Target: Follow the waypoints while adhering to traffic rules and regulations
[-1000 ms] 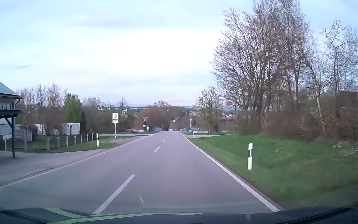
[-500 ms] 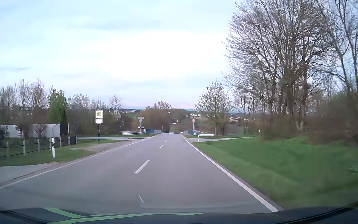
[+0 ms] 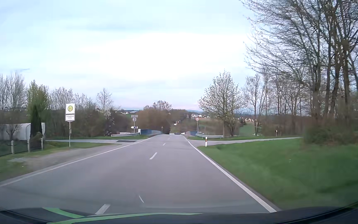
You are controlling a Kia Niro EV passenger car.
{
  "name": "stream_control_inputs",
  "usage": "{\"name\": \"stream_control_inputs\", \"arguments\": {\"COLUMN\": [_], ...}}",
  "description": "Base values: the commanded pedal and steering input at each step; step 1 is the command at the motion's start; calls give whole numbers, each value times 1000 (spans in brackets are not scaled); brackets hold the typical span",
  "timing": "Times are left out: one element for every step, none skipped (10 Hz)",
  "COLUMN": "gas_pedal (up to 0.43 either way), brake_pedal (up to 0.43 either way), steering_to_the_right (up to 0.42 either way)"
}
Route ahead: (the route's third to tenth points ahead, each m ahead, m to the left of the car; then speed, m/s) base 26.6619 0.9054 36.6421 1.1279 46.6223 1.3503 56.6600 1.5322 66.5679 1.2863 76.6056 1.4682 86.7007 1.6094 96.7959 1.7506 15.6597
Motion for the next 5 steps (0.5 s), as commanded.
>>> {"name": "stream_control_inputs", "arguments": {"gas_pedal": [28, 28, 28, 28, 28], "brake_pedal": [0, 0, 0, 0, 0], "steering_to_the_right": [-1, -1, -1, -1, -1]}}
